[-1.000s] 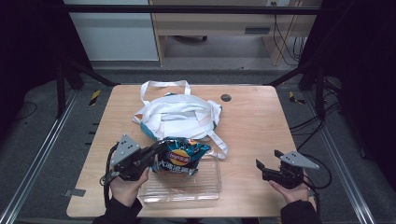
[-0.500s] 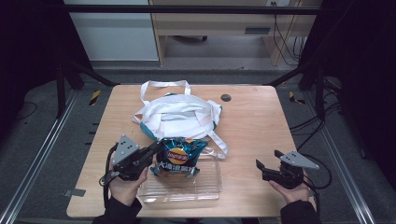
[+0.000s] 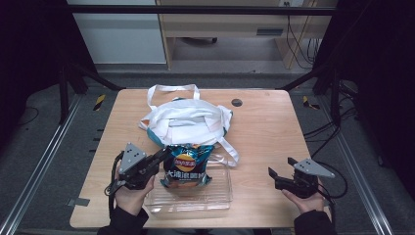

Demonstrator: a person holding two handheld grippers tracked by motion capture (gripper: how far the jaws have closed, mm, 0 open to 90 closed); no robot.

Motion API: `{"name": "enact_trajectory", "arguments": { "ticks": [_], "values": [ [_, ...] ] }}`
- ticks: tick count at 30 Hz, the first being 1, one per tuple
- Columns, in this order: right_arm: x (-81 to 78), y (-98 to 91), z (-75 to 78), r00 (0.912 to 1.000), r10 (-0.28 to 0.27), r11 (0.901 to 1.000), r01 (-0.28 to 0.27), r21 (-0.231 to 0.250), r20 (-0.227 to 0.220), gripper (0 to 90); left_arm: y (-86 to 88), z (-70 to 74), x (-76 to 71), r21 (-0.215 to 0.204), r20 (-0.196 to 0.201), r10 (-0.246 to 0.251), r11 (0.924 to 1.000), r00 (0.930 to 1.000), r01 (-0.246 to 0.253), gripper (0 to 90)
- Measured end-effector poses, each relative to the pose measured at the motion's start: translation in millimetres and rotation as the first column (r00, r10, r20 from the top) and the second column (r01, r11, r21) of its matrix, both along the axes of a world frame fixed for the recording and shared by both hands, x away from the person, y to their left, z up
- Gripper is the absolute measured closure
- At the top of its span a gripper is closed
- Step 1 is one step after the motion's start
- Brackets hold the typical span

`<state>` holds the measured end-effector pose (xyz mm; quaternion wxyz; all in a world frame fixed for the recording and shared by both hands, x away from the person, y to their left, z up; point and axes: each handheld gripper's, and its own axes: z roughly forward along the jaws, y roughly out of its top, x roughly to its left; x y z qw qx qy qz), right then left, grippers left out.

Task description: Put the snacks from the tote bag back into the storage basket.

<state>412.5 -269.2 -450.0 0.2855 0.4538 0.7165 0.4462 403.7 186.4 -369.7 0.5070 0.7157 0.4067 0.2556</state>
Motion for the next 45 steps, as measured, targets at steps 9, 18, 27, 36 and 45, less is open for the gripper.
{"name": "enact_trajectory", "arguments": {
  "ticks": [9,18,27,36,45],
  "values": [
    [0.4,0.2,-0.5,1.0000,0.000,1.0000,0.000,-0.004,-0.004,19.3,1.3,-2.3,3.8,-0.005,0.011,-0.001,1.0000,0.9999,0.001,85.9],
    [1.0,0.4,-0.8,1.0000,0.003,1.0000,-0.003,-0.007,-0.003,19.3,0.6,-4.4,9.0,-0.014,0.026,0.008,0.9999,0.9996,-0.007,85.0],
    [1.2,0.8,-1.2,1.0000,0.003,1.0000,-0.003,-0.006,-0.007,19.3,-3.3,-5.6,13.9,-0.004,0.041,0.027,0.9996,0.9988,-0.027,85.5],
    [1.5,1.0,-1.7,1.0000,0.002,1.0000,-0.002,-0.007,-0.008,19.2,-6.7,-6.8,18.3,-0.010,0.042,0.050,0.9987,0.9978,-0.050,86.9],
    [1.8,1.2,-1.9,1.0000,0.002,1.0000,-0.002,-0.009,-0.007,19.2,-9.5,-6.9,20.9,-0.004,0.041,0.064,0.9979,0.9971,-0.064,87.4]
  ]
}}
